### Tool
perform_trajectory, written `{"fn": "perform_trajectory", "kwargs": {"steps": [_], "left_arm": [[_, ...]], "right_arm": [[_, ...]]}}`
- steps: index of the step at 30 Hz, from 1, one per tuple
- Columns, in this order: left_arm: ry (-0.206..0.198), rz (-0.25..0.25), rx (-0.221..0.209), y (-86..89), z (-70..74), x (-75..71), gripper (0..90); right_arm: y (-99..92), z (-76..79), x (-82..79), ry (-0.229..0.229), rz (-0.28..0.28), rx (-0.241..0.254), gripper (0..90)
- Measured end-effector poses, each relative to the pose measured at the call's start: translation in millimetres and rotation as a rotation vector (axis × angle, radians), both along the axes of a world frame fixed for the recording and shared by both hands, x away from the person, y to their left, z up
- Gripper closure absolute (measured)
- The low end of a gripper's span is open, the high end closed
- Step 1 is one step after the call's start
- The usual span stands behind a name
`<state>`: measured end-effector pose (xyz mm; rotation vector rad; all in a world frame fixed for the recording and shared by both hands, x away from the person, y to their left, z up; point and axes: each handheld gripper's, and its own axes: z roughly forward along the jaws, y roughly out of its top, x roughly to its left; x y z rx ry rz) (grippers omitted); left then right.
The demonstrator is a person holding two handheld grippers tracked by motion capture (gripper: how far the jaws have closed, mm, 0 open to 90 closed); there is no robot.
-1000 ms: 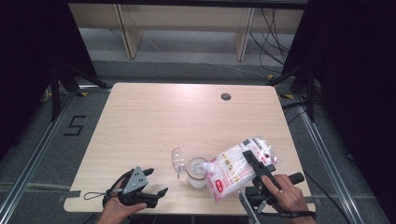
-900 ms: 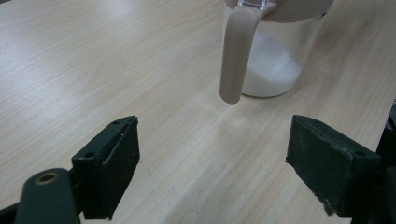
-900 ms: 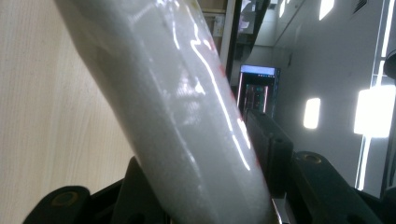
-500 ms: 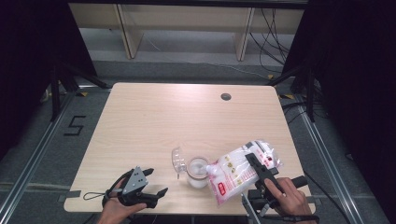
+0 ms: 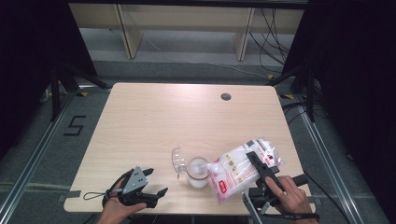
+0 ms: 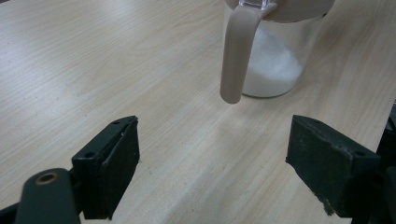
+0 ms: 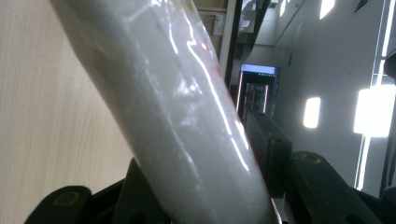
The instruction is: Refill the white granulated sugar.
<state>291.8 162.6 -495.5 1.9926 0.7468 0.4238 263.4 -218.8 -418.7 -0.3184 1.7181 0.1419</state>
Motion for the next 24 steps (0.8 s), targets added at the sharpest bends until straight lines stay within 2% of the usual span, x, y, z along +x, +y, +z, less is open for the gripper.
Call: {"fn": "perform_trajectory", "kwargs": {"steps": [1, 2, 4, 5, 7, 9, 10, 11, 12, 13, 14, 15, 16, 17, 19, 20, 21, 22, 23, 24], "left_arm": [[-0.001, 0.004, 0.0, -0.1, 0.0, -0.1, 16.7], [0.0, 0.001, 0.0, 0.1, 0.0, 0.1, 16.7], [-0.005, 0.004, 0.003, 0.2, 0.2, -0.2, 16.7], [-0.014, -0.002, 0.012, 0.7, 0.6, 0.2, 16.7], [-0.013, -0.001, 0.012, 0.6, 0.6, 0.2, 16.7], [0.001, -0.001, 0.0, 0.0, 0.0, 0.0, 16.7], [0.001, 0.0, -0.001, 0.0, 0.0, -0.1, 16.7], [0.001, 0.001, -0.001, 0.1, 0.0, -0.1, 16.7], [0.001, 0.0, 0.001, 0.3, 0.1, 0.0, 16.7], [0.0, 0.002, 0.001, 0.4, 0.3, 0.0, 16.7], [0.0, 0.004, 0.0, 0.5, 0.4, 0.0, 16.7], [-0.001, -0.001, 0.011, 1.2, 0.8, 0.2, 16.7], [-0.002, -0.002, 0.012, 0.9, 0.7, 0.3, 16.7], [-0.006, -0.004, 0.015, 1.0, 0.8, 0.4, 16.7], [-0.021, -0.016, 0.029, 1.8, 1.6, 1.2, 16.7], [-0.008, 0.001, 0.017, 1.1, 1.1, 0.1, 16.7], [-0.006, 0.001, 0.014, 1.3, 1.2, 0.0, 16.7], [-0.002, 0.0, 0.005, 1.1, 1.1, 0.1, 16.7], [-0.004, -0.001, 0.017, 1.8, 1.2, 0.4, 16.7], [-0.002, 0.0, 0.011, 1.1, 0.8, 0.3, 16.7]], "right_arm": [[-0.1, -0.1, -0.6, 0.0, 0.005, 0.002, 62.6], [0.8, 1.9, -0.9, -0.015, 0.025, -0.02, 62.6], [2.2, 2.6, -2.0, -0.011, 0.027, -0.025, 62.6], [2.7, 1.1, -3.1, 0.002, 0.011, -0.006, 62.6], [5.4, 3.1, -1.4, -0.013, 0.044, -0.02, 62.7], [5.7, 0.3, -2.6, 0.009, 0.014, 0.012, 62.7], [6.0, 1.2, -2.1, 0.002, 0.018, 0.005, 62.7], [6.0, 3.3, 0.2, -0.021, 0.055, -0.017, 62.8], [4.6, 2.0, -0.6, -0.007, 0.028, 0.0, 62.8], [3.8, 3.6, 0.1, -0.014, 0.035, -0.014, 62.9], [1.7, 1.2, -1.2, 0.0, 0.011, 0.013, 63.0], [1.4, 3.7, -1.4, -0.012, 0.021, -0.018, 63.0], [-0.3, 1.1, -2.6, 0.003, 0.004, 0.016, 63.0], [-0.6, 1.5, -2.7, 0.007, 0.008, 0.011, 63.1], [0.8, 4.4, -3.2, -0.015, 0.024, -0.014, 63.2], [0.9, 2.5, -3.3, 0.004, 0.017, 0.008, 63.2], [1.8, 2.2, -3.4, 0.003, 0.02, 0.016, 63.2], [4.1, 5.5, -2.7, -0.018, 0.043, -0.028, 63.2], [4.3, 3.2, -2.4, 0.001, 0.034, -0.002, 63.3], [5.8, 4.3, -0.6, -0.014, 0.053, -0.018, 63.3]]}}
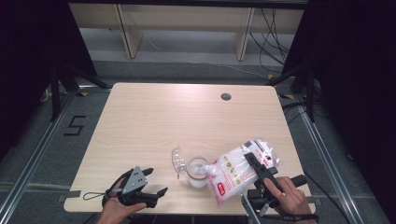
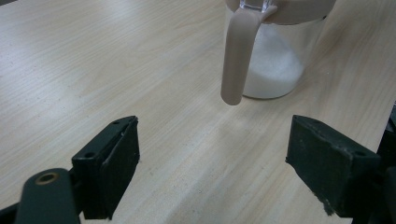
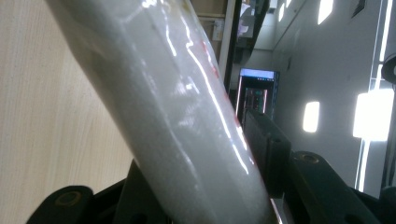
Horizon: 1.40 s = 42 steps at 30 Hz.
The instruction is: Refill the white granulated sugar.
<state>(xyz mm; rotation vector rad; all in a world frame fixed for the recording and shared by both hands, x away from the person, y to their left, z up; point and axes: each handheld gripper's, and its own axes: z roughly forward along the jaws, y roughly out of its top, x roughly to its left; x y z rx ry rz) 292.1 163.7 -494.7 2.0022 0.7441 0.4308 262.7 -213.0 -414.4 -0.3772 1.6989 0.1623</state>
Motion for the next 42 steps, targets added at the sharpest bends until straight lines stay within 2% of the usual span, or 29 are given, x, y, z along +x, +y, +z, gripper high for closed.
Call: {"fn": "perform_trajectory", "kwargs": {"steps": [1, 3, 4, 6, 8, 10, 11, 14, 15, 16, 17, 18, 20, 21, 22, 23, 24, 25, 27, 29, 30, 31, 33, 34, 35, 36, 37, 39, 42], "left_arm": [[-0.003, 0.0, -0.001, -0.7, -0.5, 0.1, 16.7], [-0.007, -0.001, -0.005, -1.5, -0.3, -0.4, 16.7], [-0.011, -0.004, -0.001, -1.0, 0.0, -0.1, 16.7], [0.0, 0.0, -0.003, -0.2, -0.1, -0.1, 16.7], [-0.002, 0.001, -0.008, -0.7, -0.3, -0.3, 16.7], [-0.013, -0.006, 0.0, -1.0, 0.2, -0.2, 16.7], [-0.012, -0.003, -0.004, -1.4, 0.2, -0.5, 16.7], [-0.01, -0.001, -0.007, -1.3, 0.2, -0.6, 16.8], [-0.014, -0.004, 0.008, -0.1, 0.9, -0.4, 17.0], [-0.014, -0.004, 0.007, -0.1, 0.9, -0.5, 17.0], [-0.014, -0.004, 0.004, -0.3, 0.8, -0.5, 17.0], [-0.013, -0.004, -0.001, -0.5, 0.7, -0.6, 17.0], [-0.013, -0.008, -0.004, -0.8, 0.7, -0.5, 17.0], [-0.012, -0.007, 0.006, -0.5, 0.9, -0.7, 17.0], [-0.001, -0.004, -0.014, -1.8, 0.3, -1.6, 17.0], [0.0, -0.004, -0.015, -1.8, 0.3, -1.6, 17.0], [-0.011, -0.01, -0.005, -1.1, 0.6, -0.7, 17.0], [-0.011, -0.007, 0.003, -0.5, 0.7, -0.5, 17.0], [-0.013, -0.012, 0.007, -0.5, 0.5, -0.2, 17.0], [-0.021, -0.021, 0.013, -0.2, 1.1, 0.2, 17.0], [-0.002, -0.005, -0.013, -1.8, 0.2, -1.4, 17.0], [0.0, -0.003, -0.014, -1.9, 0.1, -1.5, 17.0], [-0.023, -0.022, 0.017, -0.1, 0.9, 0.7, 17.0], [-0.013, -0.013, -0.007, -1.5, -0.2, 0.0, 17.0], [0.002, -0.007, -0.016, -2.2, -0.7, -0.8, 17.0], [0.0, -0.008, -0.02, -2.5, -0.9, -0.7, 17.0], [0.0, -0.007, -0.008, -1.8, 0.1, -1.2, 17.0], [0.0, -0.004, -0.014, -1.9, 0.2, -1.5, 17.0], [-0.022, -0.021, 0.012, -0.3, 1.0, 0.1, 17.0]], "right_arm": [[0.8, 0.5, 0.8, 0.006, -0.008, -0.004, 63.3], [0.3, -0.3, 2.1, 0.019, -0.027, 0.02, 63.4], [0.0, 1.2, 3.2, 0.006, -0.013, 0.013, 63.5], [-2.8, 0.5, 2.7, 0.012, -0.026, 0.04, 63.7], [-3.9, 3.5, 2.3, -0.002, -0.016, 0.009, 63.9], [-5.5, 1.3, 1.4, 0.01, -0.03, 0.031, 64.0], [-5.7, 0.8, 2.1, 0.013, -0.019, 0.03, 64.1], [-6.5, -5.0, 0.3, 0.043, -0.047, 0.079, 64.2], [-5.2, -1.4, 2.2, 0.022, -0.013, 0.031, 64.3], [-5.7, -4.0, 2.0, 0.04, -0.026, 0.053, 64.3], [-5.0, -1.8, 2.9, 0.018, -0.007, 0.025, 64.3], [-5.4, -3.7, 2.5, 0.039, -0.023, 0.038, 64.3], [-5.6, -4.3, 2.5, 0.041, -0.025, 0.045, 64.3], [-5.4, -2.7, 3.2, 0.026, -0.009, 0.03, 64.4], [-5.8, -2.4, 2.9, 0.024, -0.011, 0.032, 64.4], [-6.6, -3.3, 2.5, 0.033, -0.02, 0.048, 64.4], [-7.1, -1.1, 2.8, 0.019, -0.012, 0.035, 64.4], [-8.7, -4.7, 1.5, 0.048, -0.044, 0.082, 64.4], [-8.8, -0.4, 2.6, 0.026, -0.022, 0.047, 64.5], [-8.7, -1.6, 1.7, 0.036, -0.029, 0.068, 64.6], [-7.2, 0.3, 2.2, 0.022, -0.01, 0.047, 64.6], [-6.6, -1.6, 1.9, 0.037, -0.019, 0.065, 64.6], [-5.6, -4.2, 0.8, 0.054, -0.033, 0.09, 64.6], [-4.4, -0.8, 2.6, 0.034, -0.003, 0.047, 64.6], [-4.9, -0.8, 2.6, 0.036, -0.007, 0.056, 64.6], [-5.8, -1.3, 2.9, 0.04, -0.011, 0.067, 64.6], [-6.6, -1.8, 2.2, 0.043, -0.021, 0.074, 64.6], [-6.8, 0.5, 2.8, 0.027, -0.006, 0.044, 64.7], [-6.0, -1.8, 2.3, 0.037, -0.016, 0.057, 64.7]]}}
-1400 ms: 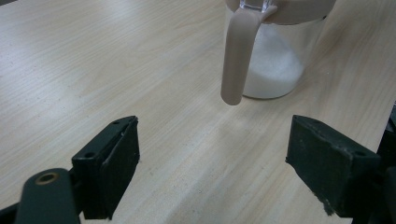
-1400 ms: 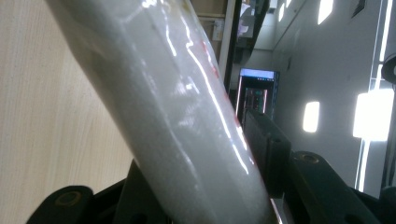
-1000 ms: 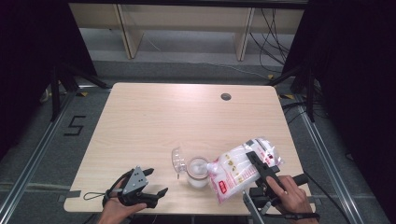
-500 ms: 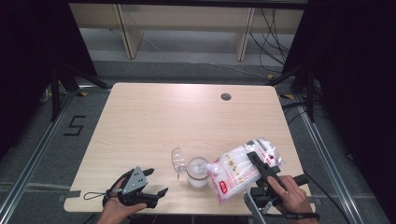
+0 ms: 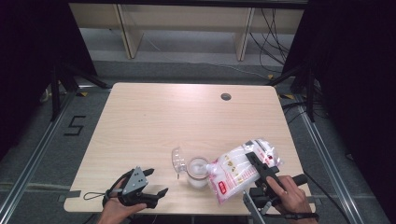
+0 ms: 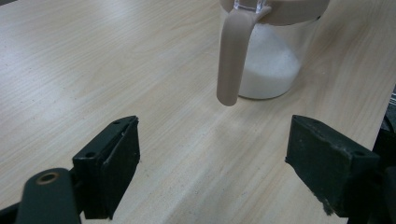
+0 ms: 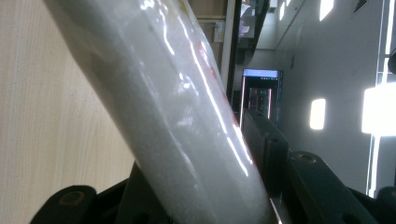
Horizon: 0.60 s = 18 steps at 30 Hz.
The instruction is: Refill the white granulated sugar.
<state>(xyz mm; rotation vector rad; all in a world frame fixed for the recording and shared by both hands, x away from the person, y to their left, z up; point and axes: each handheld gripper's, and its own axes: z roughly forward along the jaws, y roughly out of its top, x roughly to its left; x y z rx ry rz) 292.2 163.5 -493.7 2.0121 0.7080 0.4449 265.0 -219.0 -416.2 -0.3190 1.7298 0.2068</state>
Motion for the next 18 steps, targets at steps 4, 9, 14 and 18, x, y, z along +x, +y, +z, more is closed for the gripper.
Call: {"fn": "perform_trajectory", "kwargs": {"steps": [4, 9, 14, 18], "left_arm": [[0.021, 0.014, -0.016, -1.2, -0.8, -1.1, 17.0], [0.005, 0.005, -0.003, -0.3, -0.3, 0.0, 17.0], [0.01, 0.014, -0.017, -0.3, -0.2, -1.0, 17.0], [0.01, 0.014, -0.017, -0.7, -0.2, -1.1, 17.0]], "right_arm": [[0.8, -0.9, 0.7, 0.011, -0.007, 0.025, 64.7], [-2.1, -1.1, 0.1, 0.008, -0.017, 0.005, 64.8], [-1.7, 1.5, 2.5, -0.003, -0.008, -0.015, 65.0], [-3.7, 0.5, 1.4, -0.003, -0.008, -0.02, 64.9]]}}
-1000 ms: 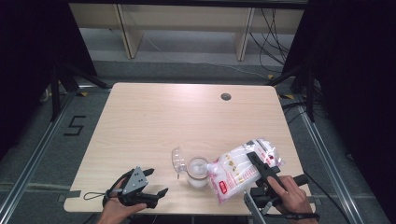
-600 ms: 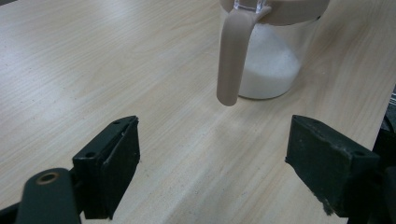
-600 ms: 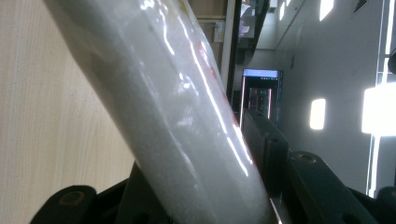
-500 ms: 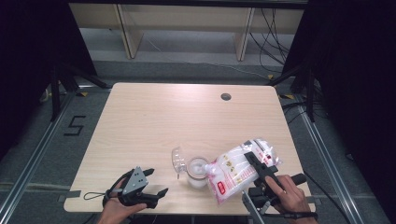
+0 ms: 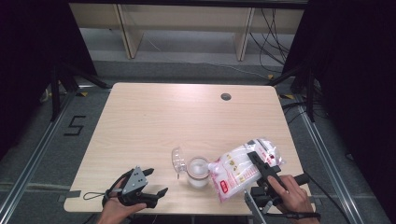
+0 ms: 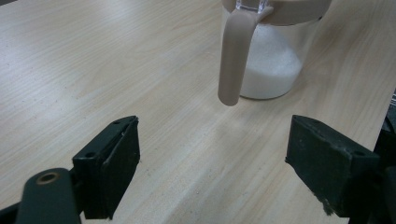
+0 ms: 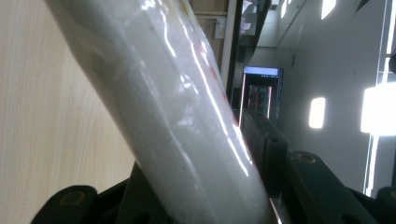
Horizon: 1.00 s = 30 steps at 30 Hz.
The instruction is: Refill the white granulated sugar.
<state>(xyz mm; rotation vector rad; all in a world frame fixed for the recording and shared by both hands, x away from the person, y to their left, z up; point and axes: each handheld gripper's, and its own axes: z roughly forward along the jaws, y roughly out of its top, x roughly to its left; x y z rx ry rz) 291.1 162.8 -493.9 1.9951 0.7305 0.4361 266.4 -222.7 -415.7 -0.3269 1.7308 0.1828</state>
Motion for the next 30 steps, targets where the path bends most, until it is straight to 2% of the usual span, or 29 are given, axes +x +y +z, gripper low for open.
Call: {"fn": "perform_trajectory", "kwargs": {"steps": [1, 3, 4, 5, 6, 8, 9, 11, 12, 13, 17, 18, 19, 21, 25, 26, 27, 28, 29, 30], "left_arm": [[-0.009, -0.013, 0.01, 0.4, 0.4, 0.9, 17.0], [-0.008, -0.012, 0.009, 0.4, 0.3, 0.9, 17.0], [0.002, 0.001, -0.001, 0.0, 0.0, -0.1, 17.0], [0.001, -0.005, -0.002, 0.4, 0.0, 0.5, 17.0], [0.001, -0.011, 0.011, 1.3, 0.4, 1.1, 17.0], [0.006, 0.001, -0.01, 0.2, -0.2, 0.0, 17.0], [0.004, 0.0, -0.009, 0.2, -0.1, 0.1, 17.0], [0.01, -0.006, -0.006, 0.1, -0.1, 0.4, 17.0], [0.001, -0.002, -0.001, -0.1, -0.1, 0.1, 17.0], [-0.011, -0.016, 0.022, 1.0, 0.5, 1.4, 17.0], [0.0, -0.015, 0.004, 0.8, 0.3, 1.2, 17.0], [0.008, -0.005, 0.005, 0.9, 0.2, 0.8, 17.0], [0.011, -0.003, -0.008, 0.1, -0.1, 0.3, 17.0], [0.012, 0.003, -0.009, -0.8, -0.3, -0.8, 17.0], [0.01, 0.004, -0.01, -0.7, -0.2, -0.6, 17.0], [0.004, -0.014, 0.012, 1.4, 0.8, 0.9, 17.0], [-0.007, -0.023, 0.018, 1.9, 0.9, 1.7, 17.0], [-0.005, -0.019, 0.008, 1.2, 0.5, 1.4, 17.0], [-0.005, -0.02, 0.005, 0.9, 0.4, 1.4, 17.0], [-0.005, -0.021, 0.004, 0.7, 0.3, 1.4, 17.0]], "right_arm": [[0.2, -0.7, -1.3, 0.003, -0.015, 0.011, 65.0], [2.7, 0.9, -0.7, 0.001, 0.001, 0.002, 65.0], [3.8, 1.9, 0.2, -0.014, 0.021, -0.003, 65.0], [4.9, 2.5, -0.1, -0.007, 0.017, -0.01, 65.0], [5.6, 2.0, -0.2, 0.0, 0.016, -0.005, 65.0], [4.6, 0.0, -1.2, 0.007, 0.008, 0.027, 65.1], [4.9, 3.2, -0.9, -0.011, 0.022, -0.011, 65.1], [4.3, 3.2, -1.3, -0.014, 0.013, -0.019, 65.1], [4.4, 2.9, -1.6, -0.01, 0.007, -0.017, 65.1], [4.6, 2.1, -2.4, -0.001, 0.0, -0.009, 65.1], [5.9, 4.1, -1.7, -0.017, 0.012, 0.008, 65.1], [5.5, 4.5, -1.3, -0.005, 0.008, 0.001, 65.2], [5.1, 6.3, -1.4, -0.019, 0.016, -0.016, 65.2], [3.8, 6.5, -2.3, -0.022, 0.013, -0.02, 65.2], [6.3, 3.8, -3.1, -0.002, 0.001, -0.002, 65.2], [8.2, 5.7, -1.2, -0.016, 0.028, -0.024, 65.2], [8.5, 4.3, -1.4, -0.006, 0.015, -0.006, 65.2], [8.9, 5.4, -0.4, -0.015, 0.026, -0.012, 65.2], [7.5, 2.5, -1.0, 0.003, 0.005, 0.023, 65.2], [7.1, 3.0, -0.6, 0.002, 0.007, 0.009, 65.3]]}}
